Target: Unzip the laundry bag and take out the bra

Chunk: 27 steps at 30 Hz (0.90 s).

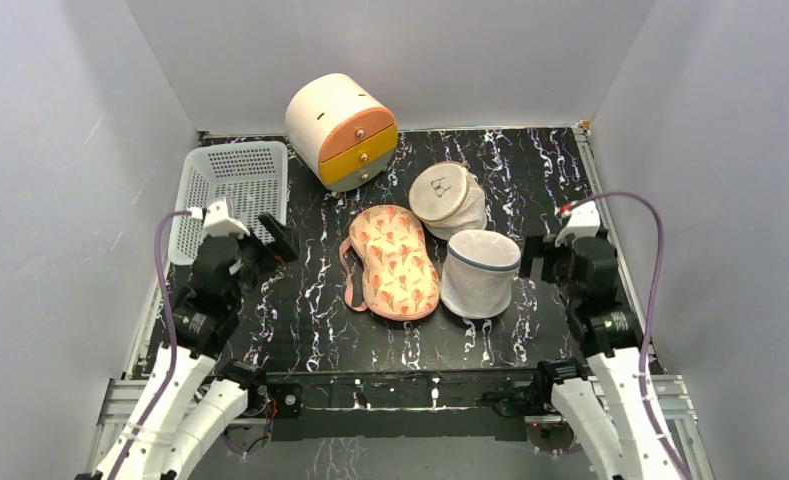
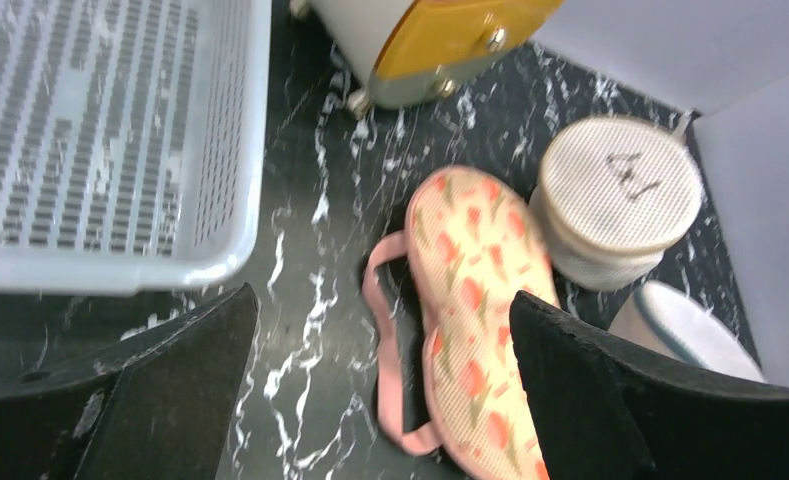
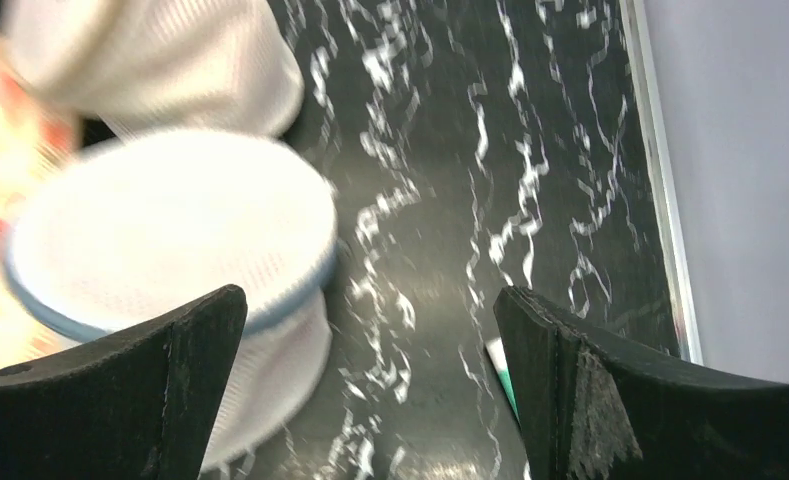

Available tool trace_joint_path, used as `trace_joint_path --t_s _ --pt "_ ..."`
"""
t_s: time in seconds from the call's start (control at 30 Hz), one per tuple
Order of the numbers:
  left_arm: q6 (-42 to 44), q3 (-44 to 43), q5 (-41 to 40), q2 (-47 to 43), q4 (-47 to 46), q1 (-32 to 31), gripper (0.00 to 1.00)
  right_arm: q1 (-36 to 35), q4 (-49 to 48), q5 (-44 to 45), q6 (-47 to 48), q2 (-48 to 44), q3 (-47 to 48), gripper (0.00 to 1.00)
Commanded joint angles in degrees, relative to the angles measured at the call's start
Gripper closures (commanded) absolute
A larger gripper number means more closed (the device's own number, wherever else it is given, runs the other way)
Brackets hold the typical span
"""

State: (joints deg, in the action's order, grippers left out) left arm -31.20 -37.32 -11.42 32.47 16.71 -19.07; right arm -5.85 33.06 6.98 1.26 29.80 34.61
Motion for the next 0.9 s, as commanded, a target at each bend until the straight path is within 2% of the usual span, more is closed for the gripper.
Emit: trace_joint_path --t_s 0.0,0.2,0.43,0.7,0.77,0.87 --pt "4.7 -11.1 0.0 7.6 0.1 1.0 0.03 -2.8 -1.1 0.6 -7.5 7.7 13.0 0.02" --pt "8.1 -22.1 2.4 16.7 0.9 1.9 0.02 -5.6 -2.9 -0.7 -12.7 16.6 25.5 0.02" --pt "11.7 -30.4 6.8 27.3 7.4 2.5 0.02 -7.3 -4.3 -4.0 -19.7 23.3 31.4 0.02" --pt "12.2 -27.8 17.9 31.1 8.5 2.8 0.02 -8.5 -7.5 -16.7 -20.7 29.4 32.3 0.02" --pt "11.4 -26.5 20.8 31.6 8.2 2.8 0.02 -11.4 -7.7 -18.2 -20.6 31.7 32.8 0.02" --pt "9.5 -23.9 25.0 32.7 7.2 2.9 0.02 -19.9 -7.8 -15.7 -20.7 36.2 34.0 0.02"
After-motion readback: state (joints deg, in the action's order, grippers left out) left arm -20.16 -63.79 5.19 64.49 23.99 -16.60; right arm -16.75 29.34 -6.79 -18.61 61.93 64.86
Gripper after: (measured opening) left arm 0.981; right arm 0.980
